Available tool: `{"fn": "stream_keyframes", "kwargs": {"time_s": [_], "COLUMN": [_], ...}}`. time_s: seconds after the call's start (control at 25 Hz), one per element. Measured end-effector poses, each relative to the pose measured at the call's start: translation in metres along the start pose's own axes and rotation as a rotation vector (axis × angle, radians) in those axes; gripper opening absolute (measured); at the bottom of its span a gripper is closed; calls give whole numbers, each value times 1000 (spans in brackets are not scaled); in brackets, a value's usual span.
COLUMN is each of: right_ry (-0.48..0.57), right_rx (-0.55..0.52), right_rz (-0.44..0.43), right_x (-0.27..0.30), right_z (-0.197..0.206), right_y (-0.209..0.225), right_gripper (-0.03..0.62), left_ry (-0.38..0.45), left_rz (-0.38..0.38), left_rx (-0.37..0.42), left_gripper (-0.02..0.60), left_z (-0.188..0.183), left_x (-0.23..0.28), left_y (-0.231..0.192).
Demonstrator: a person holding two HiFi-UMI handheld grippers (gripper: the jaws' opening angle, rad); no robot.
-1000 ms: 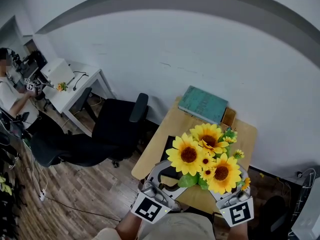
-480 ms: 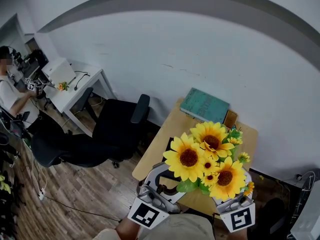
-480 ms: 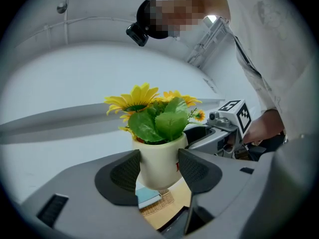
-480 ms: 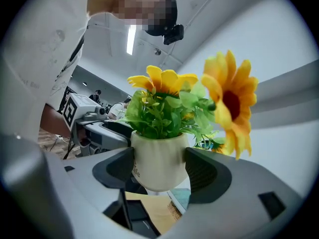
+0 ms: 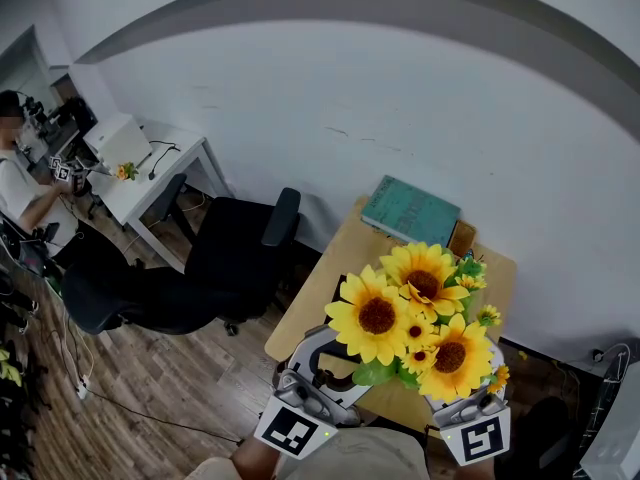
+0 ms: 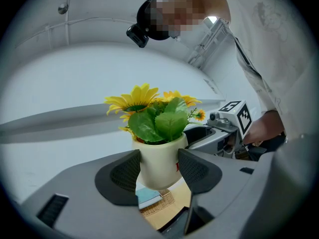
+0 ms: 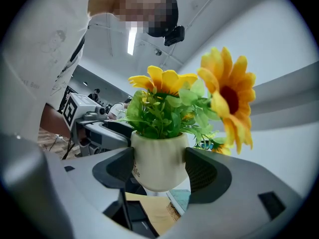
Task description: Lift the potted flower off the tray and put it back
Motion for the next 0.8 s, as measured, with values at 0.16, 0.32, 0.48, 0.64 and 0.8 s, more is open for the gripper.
{"fn": "stream_keyframes", "kwargs": {"time_s": [0.16, 0.32, 0.48, 0.64, 0.8], "right_ry": [-3, -4, -4, -8, -14], "right_rx": [-5, -4, -3, -3, -4], "right_rz": [1, 3, 9, 12, 11], "right_x": [0, 1, 2, 2, 2], "right_z": [0, 0, 1, 2, 3], "right_y": [0, 0, -1, -1, -2], "right_gripper": [341, 341, 341, 341, 339], "left_ry": [-4, -6, -13, -16, -15], "left_rz": [0, 1, 1, 4, 6], "left_rx": [0, 2, 4, 7, 8], "left_gripper": [249, 247, 247, 247, 247], "left_z": [0, -1, 1, 1, 2], "left_x": [0, 0, 0, 0, 1], "left_y": [-1, -1, -2, -2, -2]}}
Point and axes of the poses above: the fingertips, and each gripper's own axes: x forward along the fingers, y to its right, z out of its underside, the point moved 4 cm from there along -x, backward along the fingers, and after that the axes turned 3 degrees about -x, right-handed, at the moved point
